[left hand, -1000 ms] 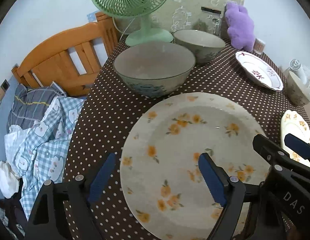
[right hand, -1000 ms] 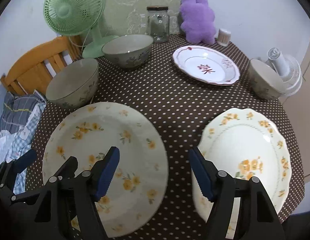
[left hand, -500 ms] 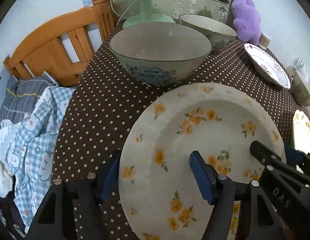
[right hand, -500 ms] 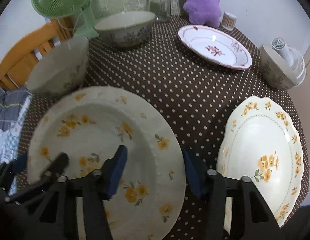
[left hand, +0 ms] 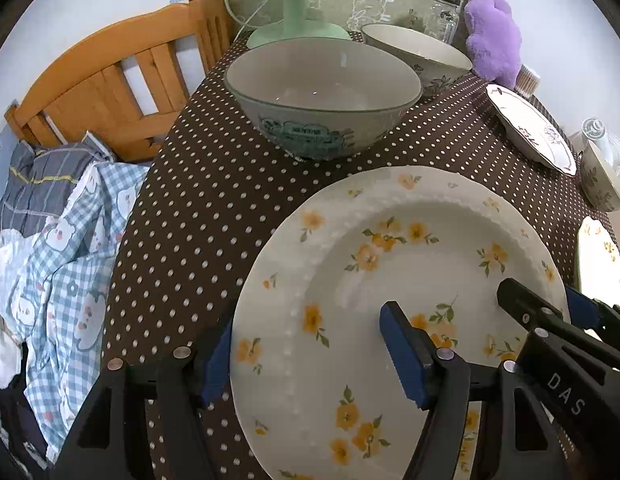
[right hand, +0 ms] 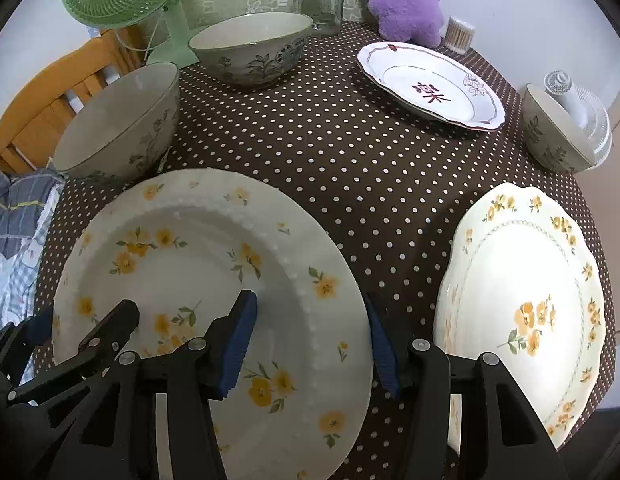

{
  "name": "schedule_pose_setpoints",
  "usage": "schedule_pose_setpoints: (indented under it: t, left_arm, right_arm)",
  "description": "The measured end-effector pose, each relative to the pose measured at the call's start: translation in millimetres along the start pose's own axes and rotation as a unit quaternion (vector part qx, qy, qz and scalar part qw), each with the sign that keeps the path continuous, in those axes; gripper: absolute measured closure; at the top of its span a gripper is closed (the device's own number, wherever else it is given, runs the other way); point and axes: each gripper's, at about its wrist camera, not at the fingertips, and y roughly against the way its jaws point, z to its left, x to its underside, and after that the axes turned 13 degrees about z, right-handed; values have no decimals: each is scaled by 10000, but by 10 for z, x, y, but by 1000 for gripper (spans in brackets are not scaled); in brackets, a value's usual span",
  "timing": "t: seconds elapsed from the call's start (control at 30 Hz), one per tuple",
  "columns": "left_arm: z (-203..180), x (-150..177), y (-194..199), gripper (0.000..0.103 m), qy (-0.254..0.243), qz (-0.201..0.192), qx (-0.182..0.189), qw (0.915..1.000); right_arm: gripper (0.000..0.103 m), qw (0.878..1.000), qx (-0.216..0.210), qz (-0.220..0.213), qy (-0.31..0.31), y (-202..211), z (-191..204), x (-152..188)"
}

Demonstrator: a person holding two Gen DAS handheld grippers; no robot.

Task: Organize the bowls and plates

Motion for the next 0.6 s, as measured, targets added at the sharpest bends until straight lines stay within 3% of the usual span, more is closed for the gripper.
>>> schedule_pose_setpoints:
  t: [0.27,0.6]
  left_arm:
    - [-69,107,243,34,30,-155,72,9998]
    - [-405,235,474,34,-104,-487,159,9986]
  right_arm:
    - [45,9999,63,-144,67,239,-15,110]
    - [45,9992,56,-390,-2,499,-363,238]
